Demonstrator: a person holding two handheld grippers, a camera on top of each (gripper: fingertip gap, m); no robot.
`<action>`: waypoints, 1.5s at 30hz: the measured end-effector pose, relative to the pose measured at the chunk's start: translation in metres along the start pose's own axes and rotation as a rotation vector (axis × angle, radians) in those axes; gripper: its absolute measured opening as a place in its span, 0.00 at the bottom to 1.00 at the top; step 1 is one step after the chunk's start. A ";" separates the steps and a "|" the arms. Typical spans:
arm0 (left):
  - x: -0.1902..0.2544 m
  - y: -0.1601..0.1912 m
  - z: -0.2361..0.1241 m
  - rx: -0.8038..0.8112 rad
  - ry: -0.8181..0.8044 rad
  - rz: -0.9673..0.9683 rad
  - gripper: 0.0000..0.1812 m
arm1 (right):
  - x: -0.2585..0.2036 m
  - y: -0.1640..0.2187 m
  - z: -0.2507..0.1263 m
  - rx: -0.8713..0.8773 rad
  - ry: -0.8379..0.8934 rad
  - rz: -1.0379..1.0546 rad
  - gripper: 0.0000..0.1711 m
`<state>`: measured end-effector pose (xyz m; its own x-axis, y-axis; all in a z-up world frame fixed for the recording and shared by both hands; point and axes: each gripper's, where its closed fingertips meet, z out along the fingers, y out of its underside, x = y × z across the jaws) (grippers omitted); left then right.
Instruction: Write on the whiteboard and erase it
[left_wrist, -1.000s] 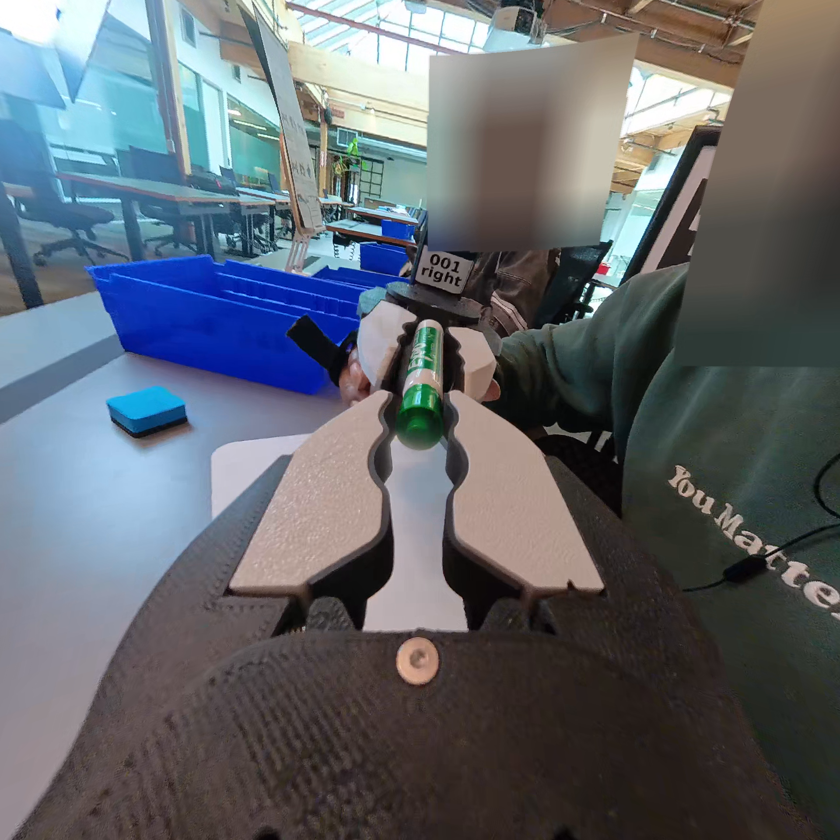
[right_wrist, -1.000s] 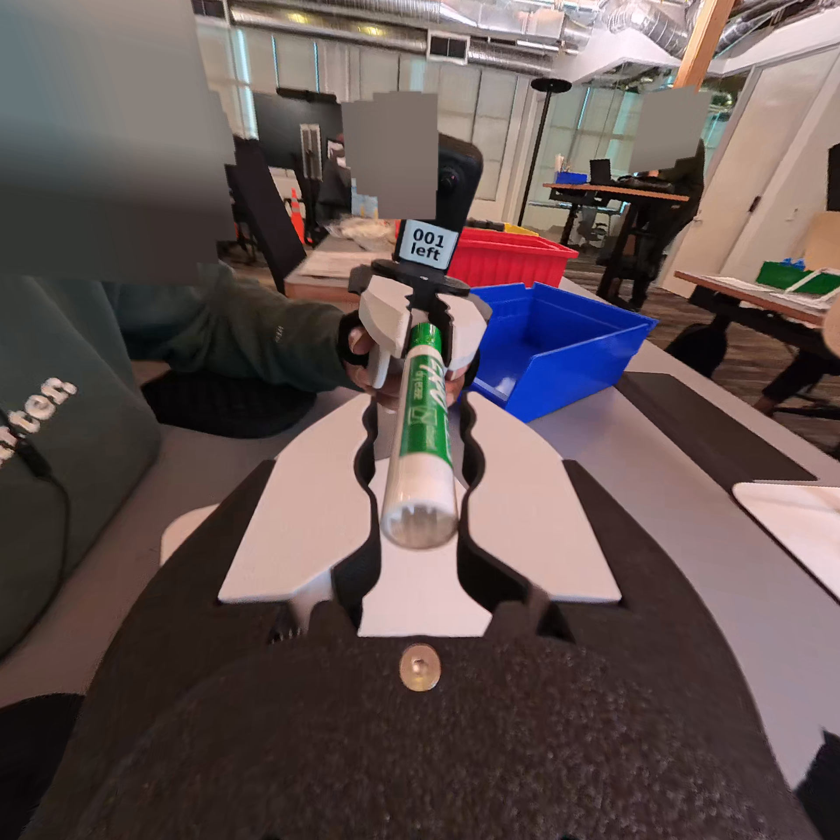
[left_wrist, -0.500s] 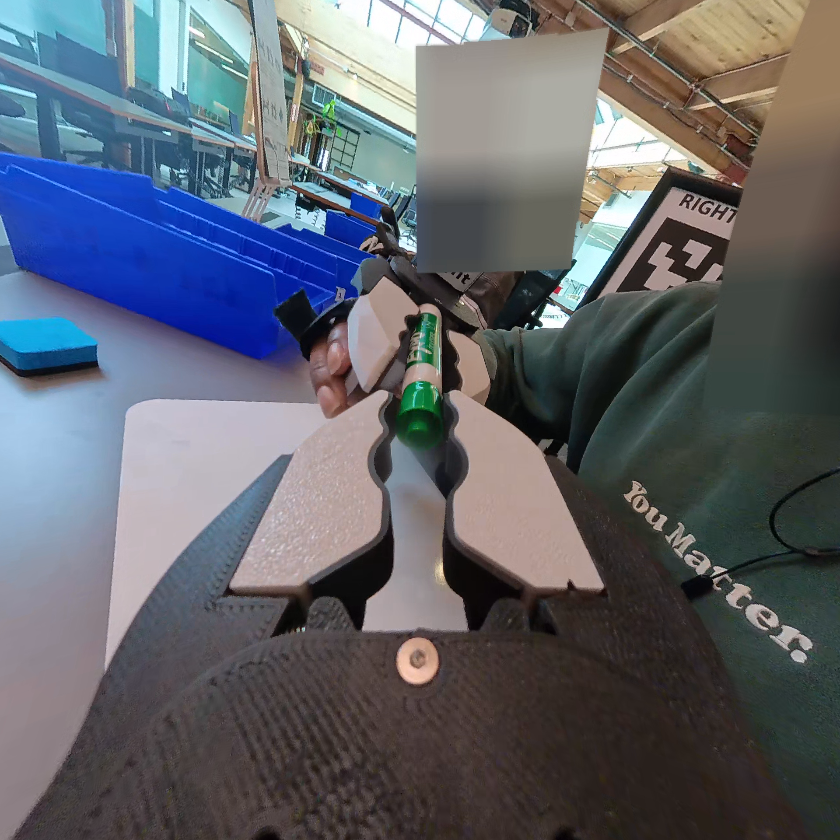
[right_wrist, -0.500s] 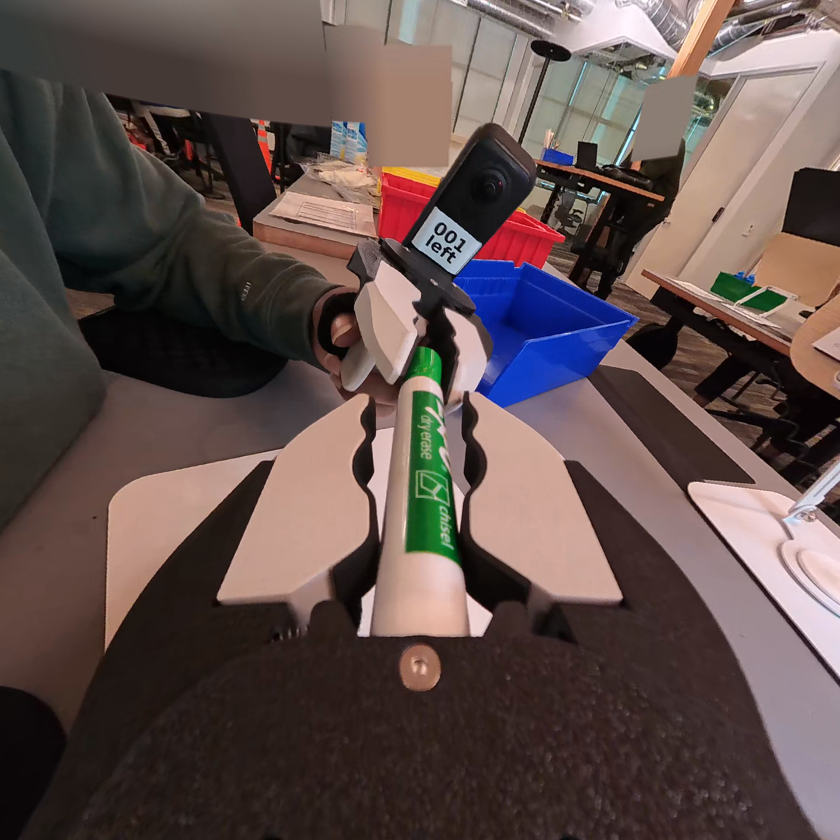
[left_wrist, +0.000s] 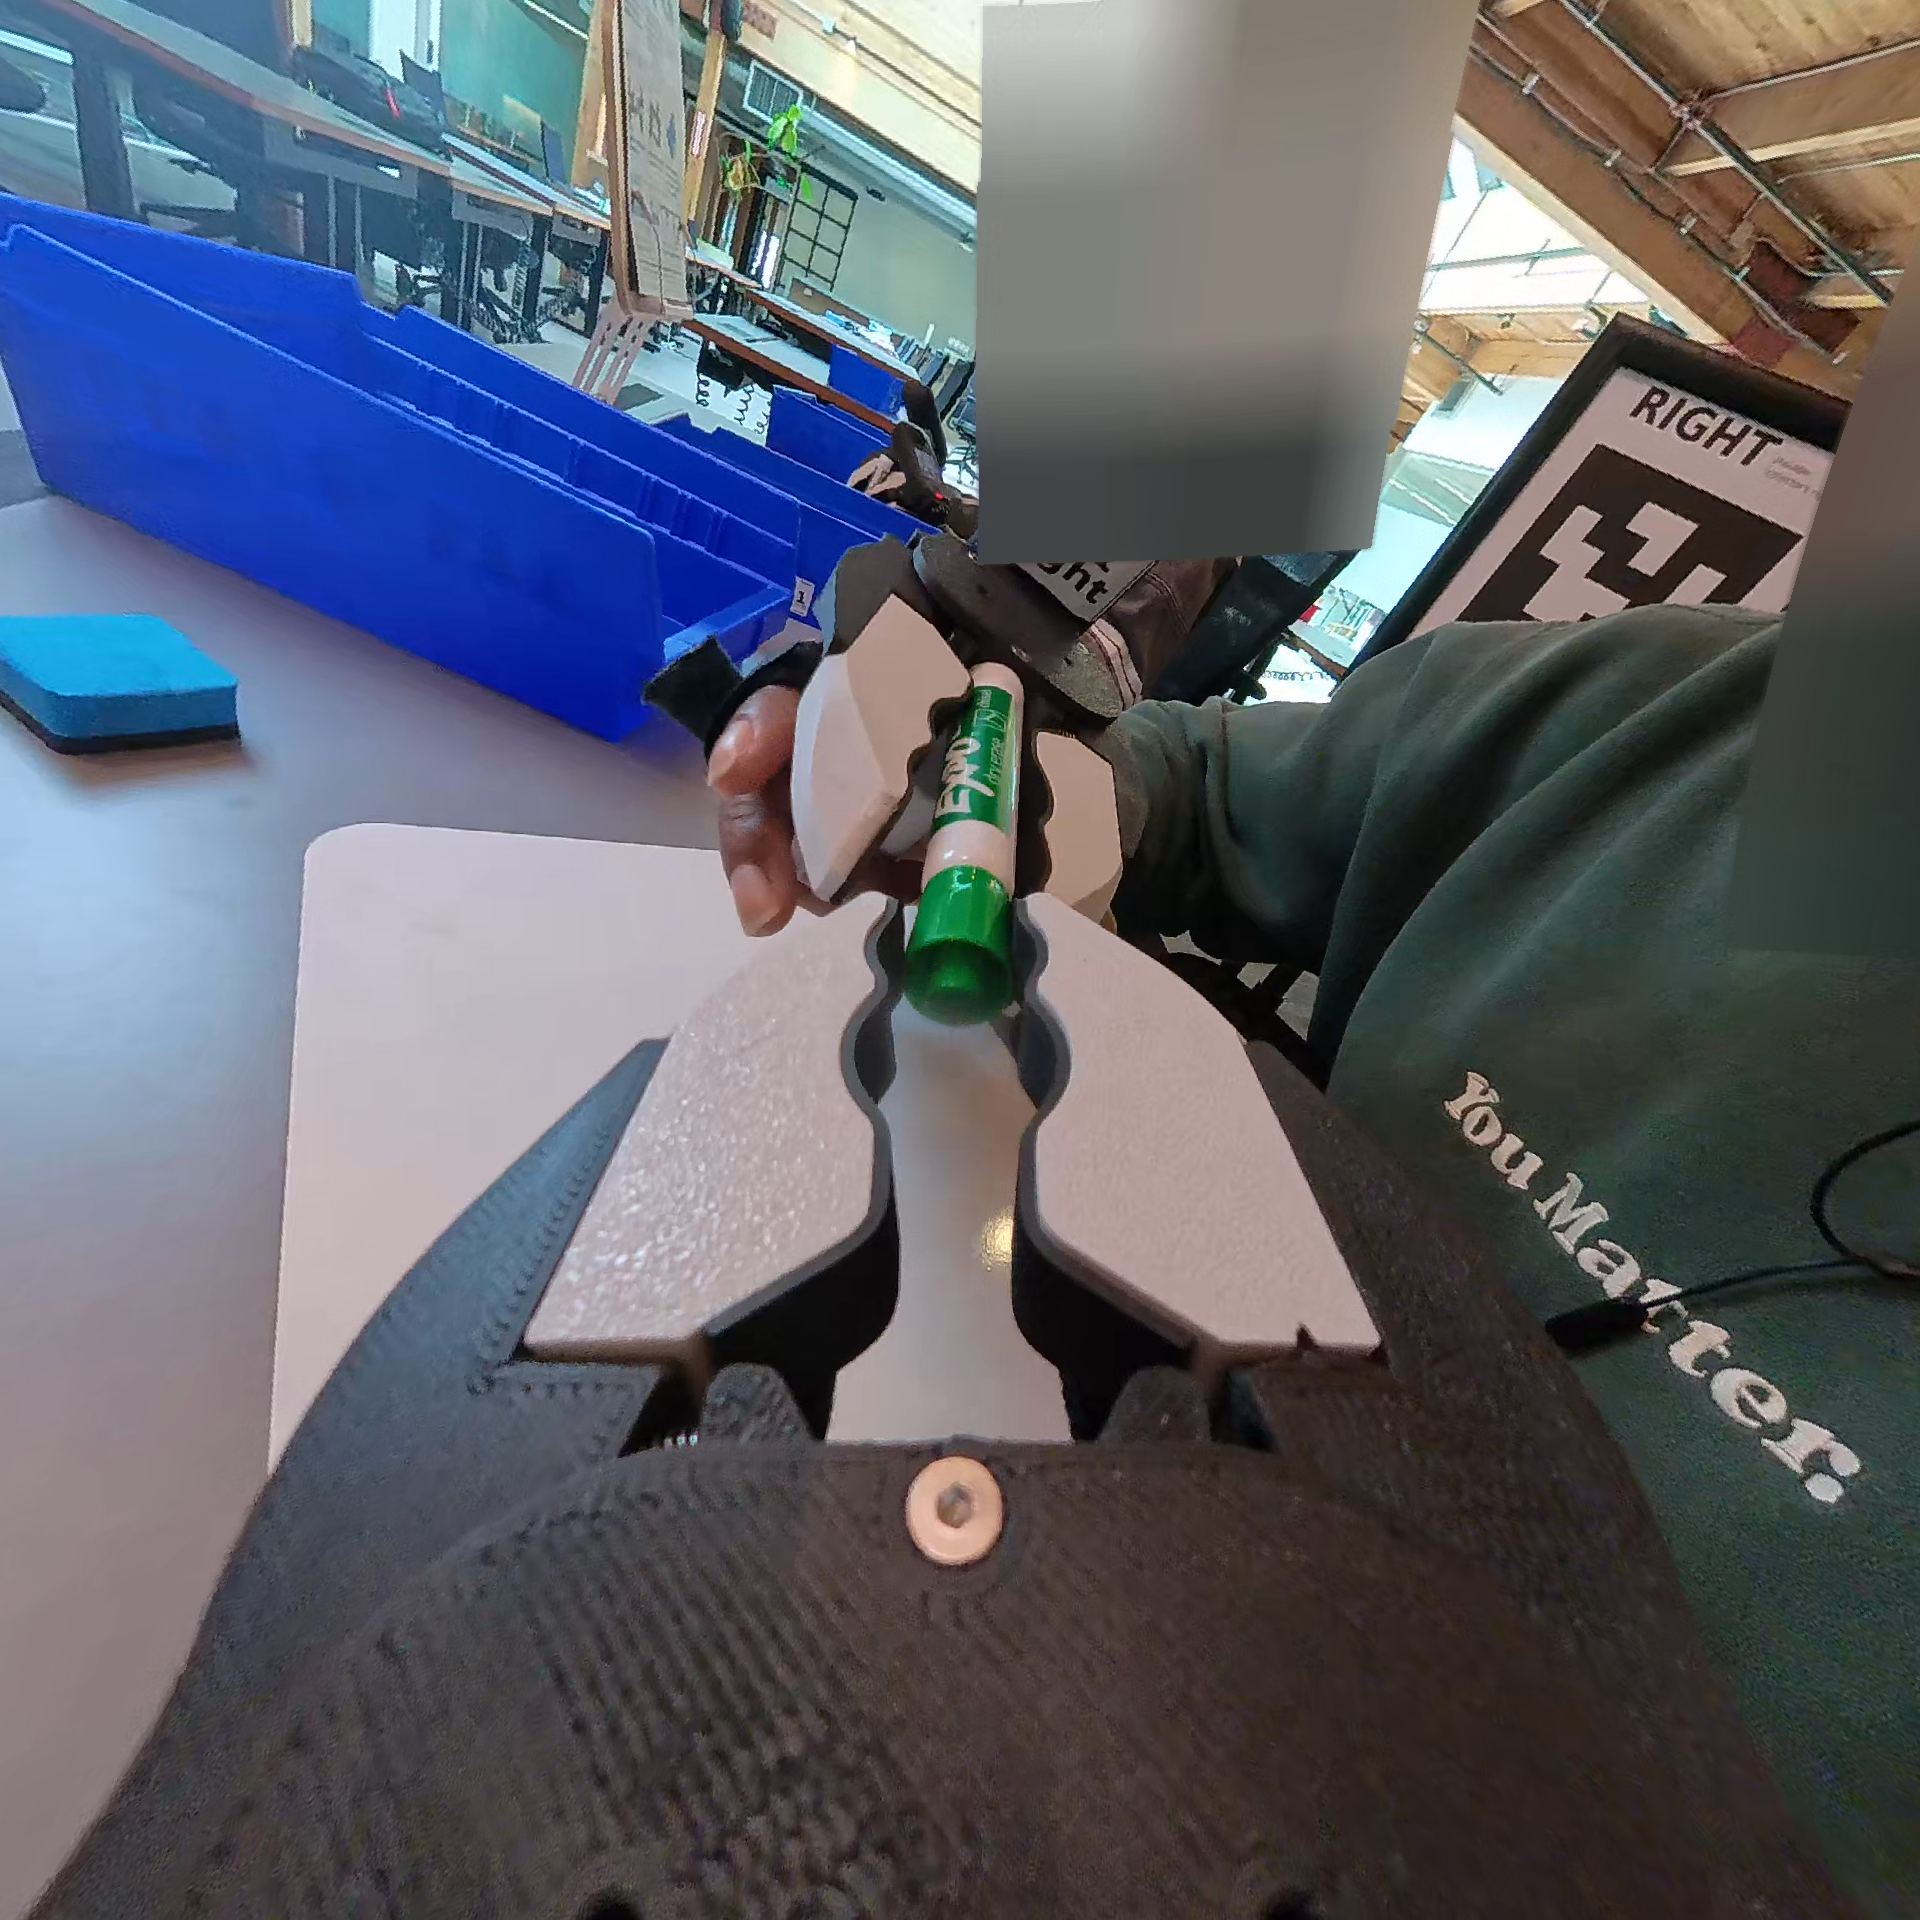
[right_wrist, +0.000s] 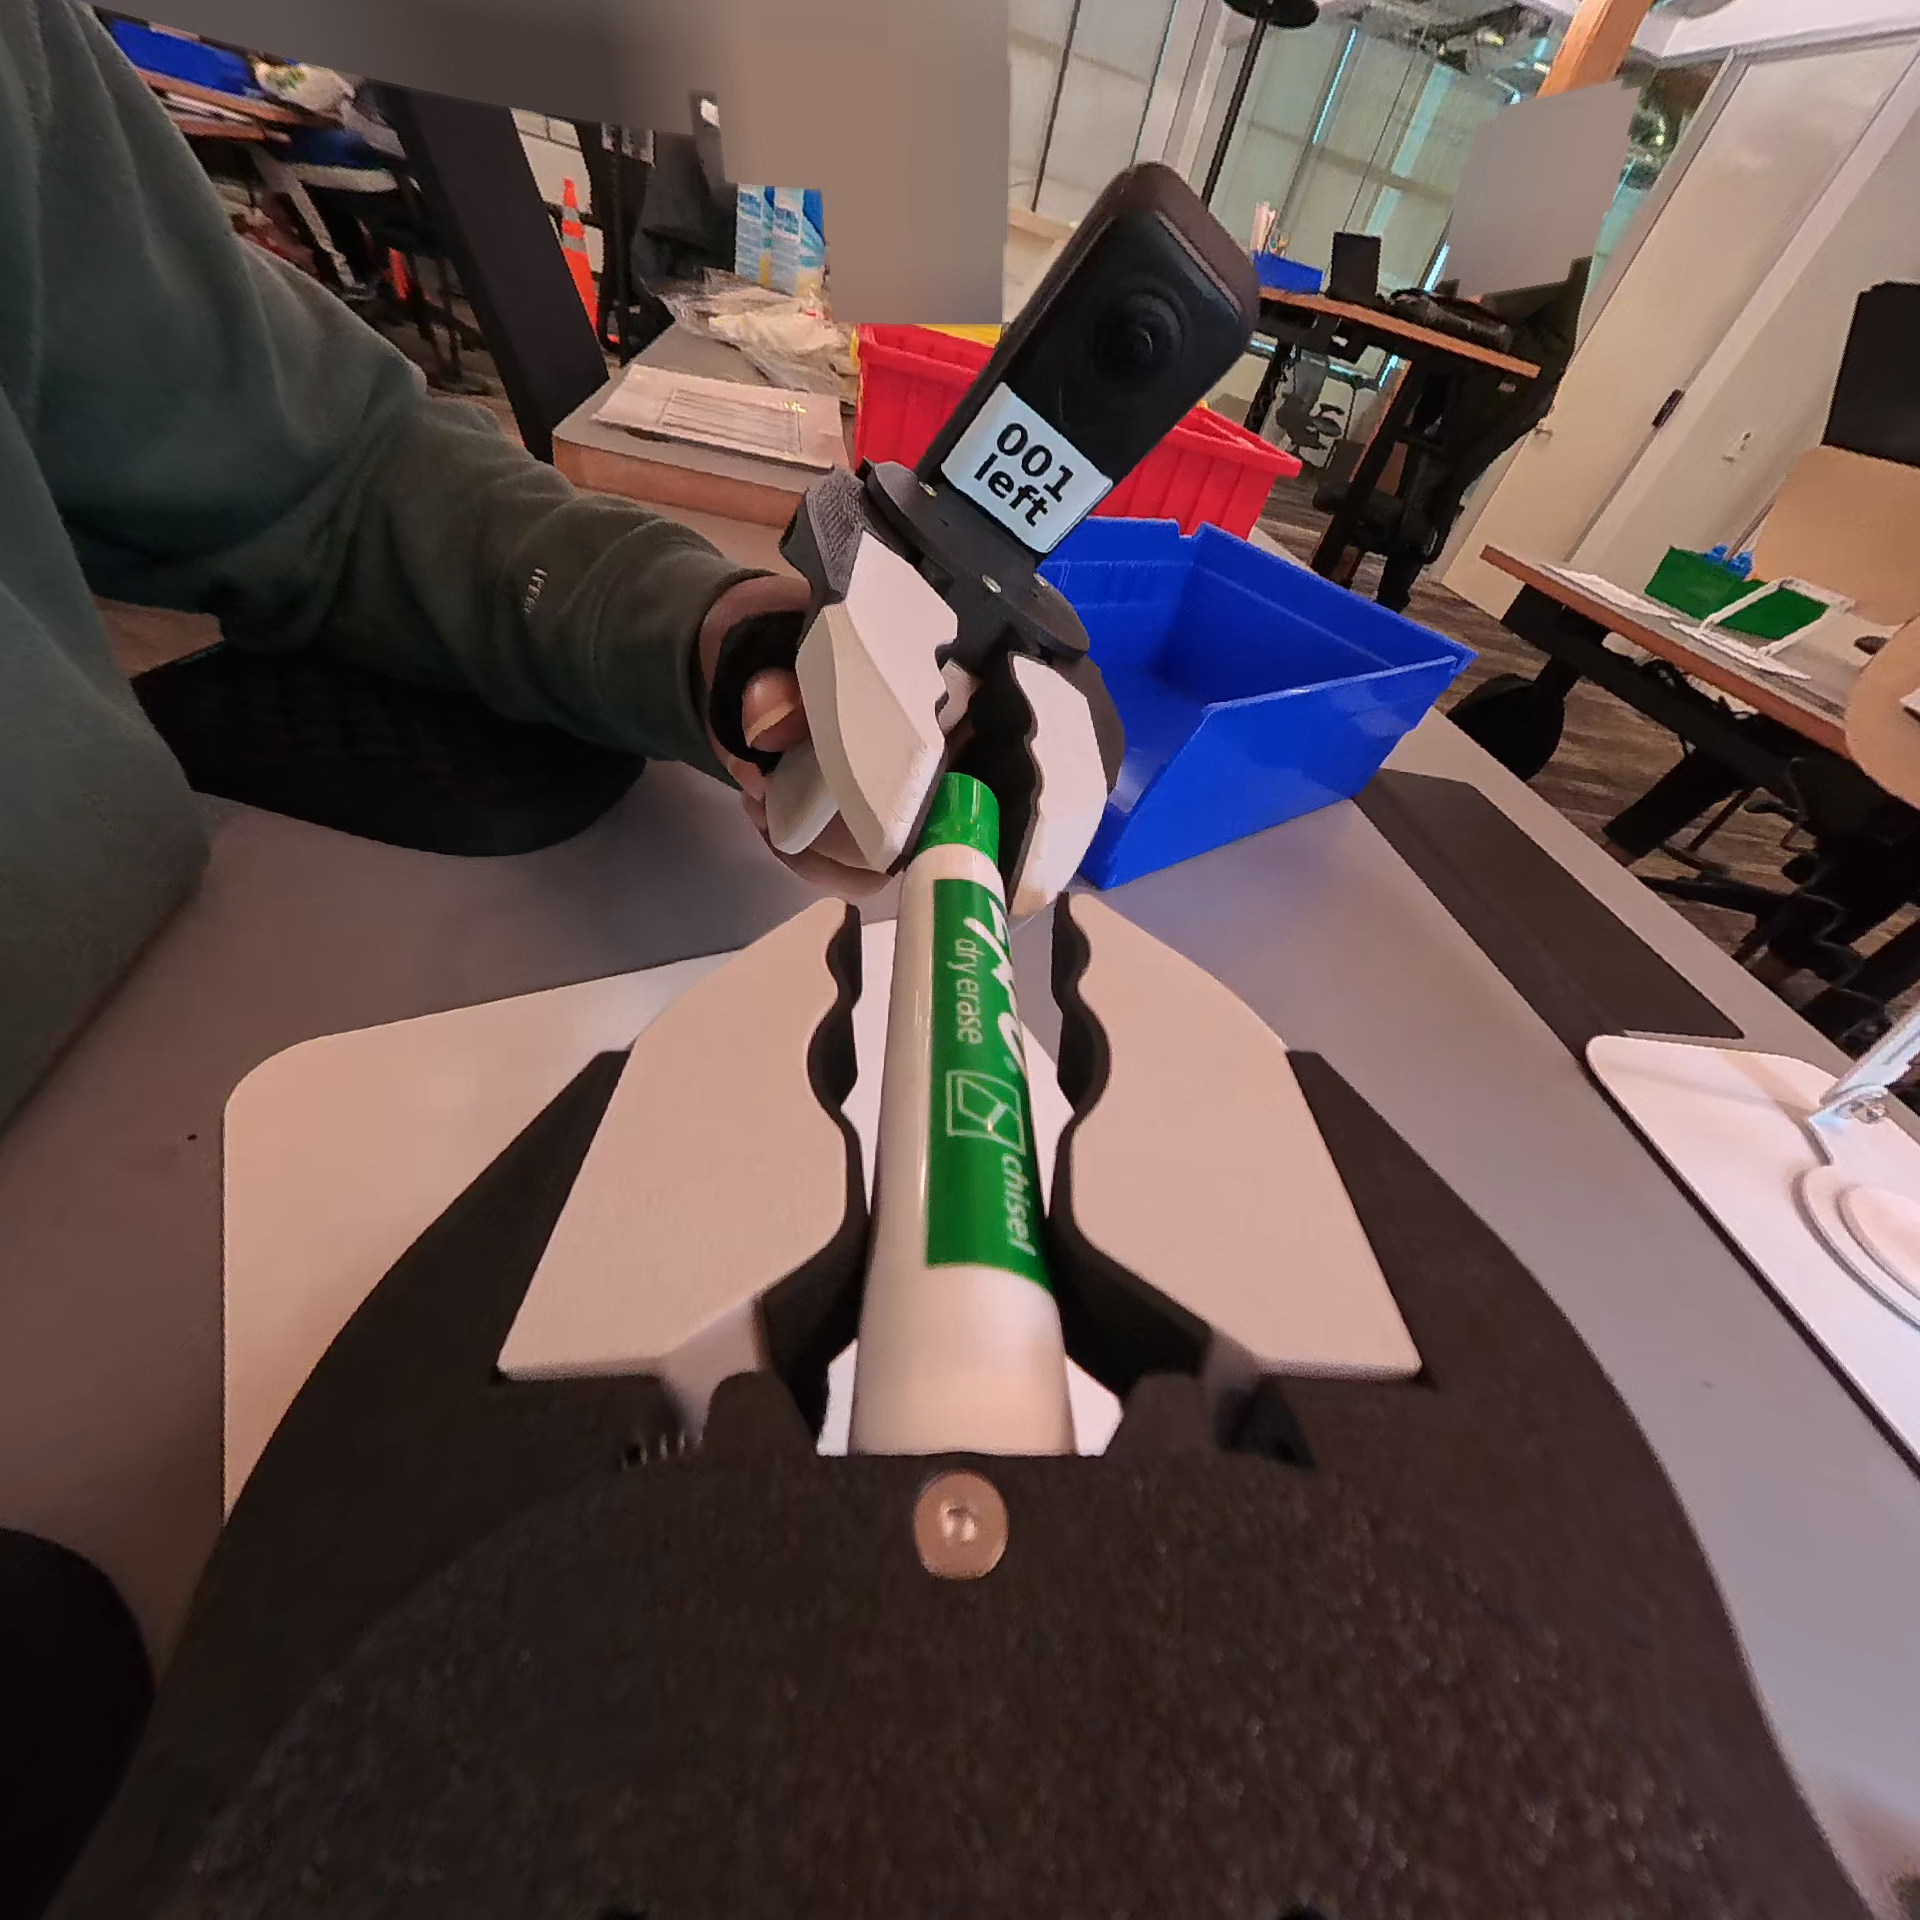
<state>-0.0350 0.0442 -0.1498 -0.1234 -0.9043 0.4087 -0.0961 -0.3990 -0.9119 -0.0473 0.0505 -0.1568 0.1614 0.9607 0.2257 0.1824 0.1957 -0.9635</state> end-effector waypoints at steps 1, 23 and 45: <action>0.000 0.000 0.000 -0.001 0.001 -0.004 0.11 | 0.000 0.001 0.000 -0.004 -0.002 0.004 0.21; -0.013 0.012 0.000 -0.060 -0.018 -0.139 0.11 | 0.004 0.009 0.004 0.047 0.002 0.104 0.21; -0.007 0.008 0.001 -0.030 -0.013 -0.031 0.11 | 0.000 0.006 0.002 0.120 -0.072 0.279 0.19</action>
<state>-0.0340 0.0475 -0.1600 -0.1069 -0.8936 0.4360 -0.1295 -0.4223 -0.8972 -0.0480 0.0526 -0.1632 0.1193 0.9913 -0.0563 0.0239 -0.0596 -0.9979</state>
